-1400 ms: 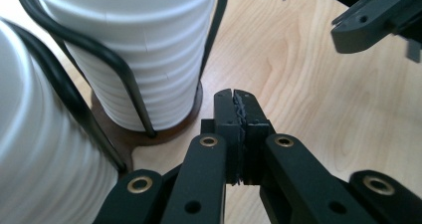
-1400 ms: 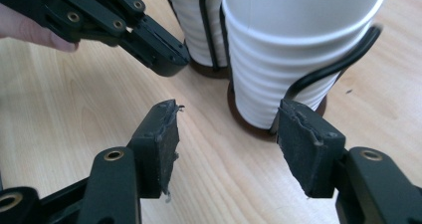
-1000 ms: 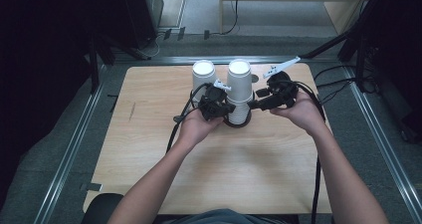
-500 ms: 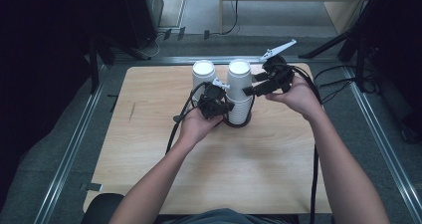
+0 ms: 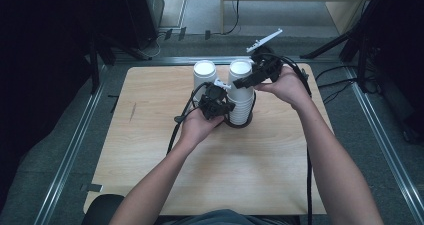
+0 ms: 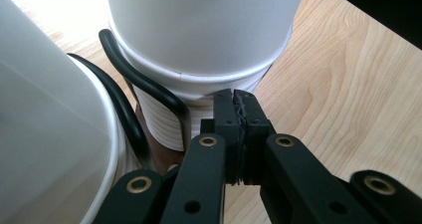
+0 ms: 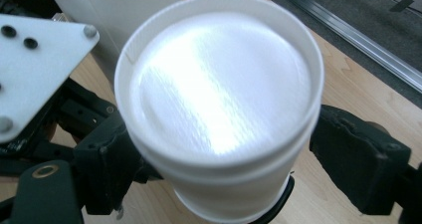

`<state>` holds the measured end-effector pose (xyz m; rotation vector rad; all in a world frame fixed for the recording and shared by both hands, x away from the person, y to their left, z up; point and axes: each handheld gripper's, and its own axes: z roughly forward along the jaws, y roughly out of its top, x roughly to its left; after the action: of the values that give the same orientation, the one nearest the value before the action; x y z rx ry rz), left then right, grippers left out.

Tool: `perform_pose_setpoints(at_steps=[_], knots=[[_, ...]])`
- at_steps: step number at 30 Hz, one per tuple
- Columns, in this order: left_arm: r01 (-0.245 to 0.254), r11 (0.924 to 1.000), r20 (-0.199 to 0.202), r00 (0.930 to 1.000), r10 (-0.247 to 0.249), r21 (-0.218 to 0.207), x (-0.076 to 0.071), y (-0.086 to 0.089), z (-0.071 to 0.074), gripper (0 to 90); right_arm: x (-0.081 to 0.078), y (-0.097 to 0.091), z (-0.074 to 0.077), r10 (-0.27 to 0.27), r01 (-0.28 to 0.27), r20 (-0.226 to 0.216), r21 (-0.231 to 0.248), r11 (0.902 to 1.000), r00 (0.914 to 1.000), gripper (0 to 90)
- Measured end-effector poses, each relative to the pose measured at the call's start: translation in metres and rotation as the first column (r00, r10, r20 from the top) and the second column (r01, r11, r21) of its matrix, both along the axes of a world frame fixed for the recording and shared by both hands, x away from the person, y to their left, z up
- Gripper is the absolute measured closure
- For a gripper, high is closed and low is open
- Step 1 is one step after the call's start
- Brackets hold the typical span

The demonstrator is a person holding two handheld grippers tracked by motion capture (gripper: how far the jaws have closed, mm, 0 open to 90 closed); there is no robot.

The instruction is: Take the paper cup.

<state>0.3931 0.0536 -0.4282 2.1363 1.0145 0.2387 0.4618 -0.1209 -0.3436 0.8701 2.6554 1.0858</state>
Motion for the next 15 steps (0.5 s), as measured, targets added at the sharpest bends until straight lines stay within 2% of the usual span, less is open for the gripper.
perform_pose_setpoints(at_steps=[6,9,15], knots=[[-0.003,1.0000,-0.001,1.0000,0.003,0.003,0.000,-0.001,0.000,89.6,0.003,0.012,0.005,-0.019,0.019,0.012,-0.017,0.9997,0.9998,16.1],[-0.002,1.0000,-0.001,1.0000,0.002,0.006,0.001,-0.001,0.000,89.6,0.004,0.017,0.008,-0.021,0.022,0.017,-0.013,0.9997,0.9996,19.8],[-0.002,0.9999,-0.001,1.0000,0.002,0.013,0.001,-0.001,0.001,89.6,0.003,0.021,0.010,-0.019,0.021,0.046,-0.044,0.9988,0.9988,23.3]])
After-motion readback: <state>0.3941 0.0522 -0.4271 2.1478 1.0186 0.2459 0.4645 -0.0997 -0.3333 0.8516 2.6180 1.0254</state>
